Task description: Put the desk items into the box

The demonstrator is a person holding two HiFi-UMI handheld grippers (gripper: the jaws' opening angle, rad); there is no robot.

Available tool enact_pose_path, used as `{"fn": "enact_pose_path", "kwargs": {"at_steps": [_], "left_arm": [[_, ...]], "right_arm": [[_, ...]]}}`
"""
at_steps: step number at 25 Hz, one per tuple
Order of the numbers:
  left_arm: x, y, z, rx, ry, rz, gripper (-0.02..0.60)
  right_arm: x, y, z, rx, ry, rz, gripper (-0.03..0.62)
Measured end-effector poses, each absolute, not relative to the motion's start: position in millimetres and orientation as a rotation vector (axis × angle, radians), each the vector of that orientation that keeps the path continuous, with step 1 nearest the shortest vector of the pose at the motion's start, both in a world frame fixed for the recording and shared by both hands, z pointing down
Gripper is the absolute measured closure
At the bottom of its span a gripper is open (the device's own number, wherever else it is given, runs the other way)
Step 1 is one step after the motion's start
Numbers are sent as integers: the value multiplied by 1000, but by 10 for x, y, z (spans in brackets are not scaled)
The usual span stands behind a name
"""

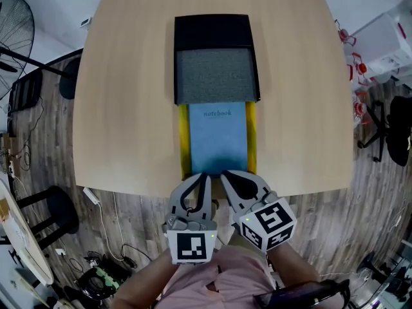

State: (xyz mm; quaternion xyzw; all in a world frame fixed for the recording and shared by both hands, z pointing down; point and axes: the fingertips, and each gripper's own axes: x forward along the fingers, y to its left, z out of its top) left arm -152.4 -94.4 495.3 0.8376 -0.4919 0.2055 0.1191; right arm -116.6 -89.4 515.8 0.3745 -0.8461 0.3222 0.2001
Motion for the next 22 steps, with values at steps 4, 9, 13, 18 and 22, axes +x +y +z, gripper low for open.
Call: {"fn": "enact_pose_path", "kwargs": {"at_steps": [4, 9, 13, 18, 22], "left_arm": [[-1529, -977, 4751, 2469, -1485, 558, 569], [-1477, -1066, 4288, 2516, -1587, 468, 568], [-1416, -1133, 3827, 2522, -1684, 342, 569], [-1331, -1119, 3133, 2559, -1808, 194, 568], [-1200, -1059, 2661, 2587, -1891, 76, 569]], "right_arm": [[-1082, -938, 4955, 1104, -2392, 846, 592], [-888, -1038, 4551, 1193, -2453, 735, 592], [-725, -1148, 4092, 1286, -2518, 573, 592], [-538, -1178, 3455, 1377, -2580, 370, 592], [-322, -1153, 2954, 1440, -2622, 172, 592]]}}
